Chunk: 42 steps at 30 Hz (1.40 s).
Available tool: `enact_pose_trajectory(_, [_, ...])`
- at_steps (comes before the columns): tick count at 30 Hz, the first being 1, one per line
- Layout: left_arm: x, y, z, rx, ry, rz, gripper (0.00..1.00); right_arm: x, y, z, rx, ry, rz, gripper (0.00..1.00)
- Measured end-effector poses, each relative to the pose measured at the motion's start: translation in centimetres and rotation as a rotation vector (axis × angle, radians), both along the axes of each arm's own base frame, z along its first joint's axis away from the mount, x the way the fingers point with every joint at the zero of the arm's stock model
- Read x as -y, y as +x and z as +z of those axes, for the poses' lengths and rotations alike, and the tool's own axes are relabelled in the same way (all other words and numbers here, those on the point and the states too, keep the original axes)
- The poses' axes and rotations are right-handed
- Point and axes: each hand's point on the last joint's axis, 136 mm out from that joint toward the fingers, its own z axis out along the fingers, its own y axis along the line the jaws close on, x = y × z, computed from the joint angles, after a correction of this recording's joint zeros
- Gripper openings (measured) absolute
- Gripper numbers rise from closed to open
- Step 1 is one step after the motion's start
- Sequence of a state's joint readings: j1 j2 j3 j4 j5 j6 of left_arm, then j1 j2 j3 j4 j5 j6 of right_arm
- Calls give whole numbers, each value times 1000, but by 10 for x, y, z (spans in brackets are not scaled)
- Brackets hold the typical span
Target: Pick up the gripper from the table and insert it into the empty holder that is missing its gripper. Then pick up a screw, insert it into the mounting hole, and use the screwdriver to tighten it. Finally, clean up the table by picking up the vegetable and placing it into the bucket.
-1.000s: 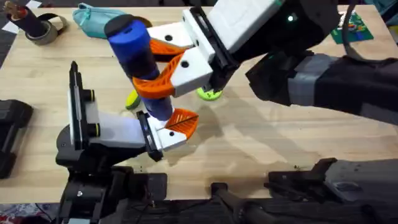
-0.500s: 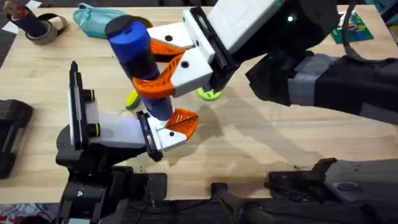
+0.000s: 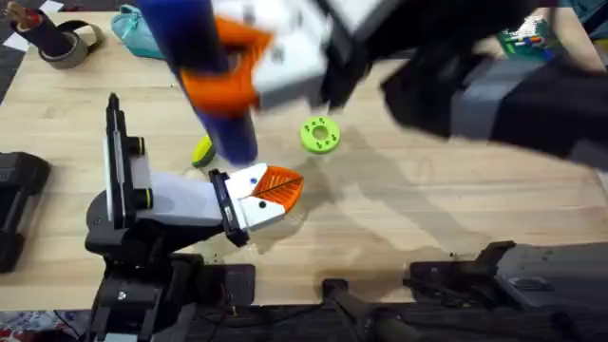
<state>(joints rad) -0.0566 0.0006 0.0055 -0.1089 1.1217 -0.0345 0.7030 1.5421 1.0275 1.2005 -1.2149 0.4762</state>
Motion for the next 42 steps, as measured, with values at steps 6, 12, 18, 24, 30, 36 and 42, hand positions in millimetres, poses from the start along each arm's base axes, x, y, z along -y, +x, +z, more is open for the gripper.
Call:
enact_pose_trajectory(6, [0,0,0,0,0,-1,20,10,18,72,8,-54,-7,47])
enact_pose_trajectory(12, [0,0,0,1,0,0,20,18,50,47,-187,-249,-103,46])
enact_pose_trajectory(18, [0,0,0,1,0,0,20,50,124,-49,-364,-555,-500,46])
enact_pose_trajectory(24, [0,0,0,1,0,1,20,102,174,-93,-225,-801,-868,47])
enact_pose_trajectory(30, [0,0,0,0,0,2,20,152,177,-130,-197,-1080,-1042,45])
enact_pose_trajectory(36, [0,1,0,1,0,5,5,189,192,-141,-39,-1230,-1164,46])
enact_pose_trajectory(42, [-2,4,0,5,3,27,5,236,210,-190,106,-1457,-1124,45])
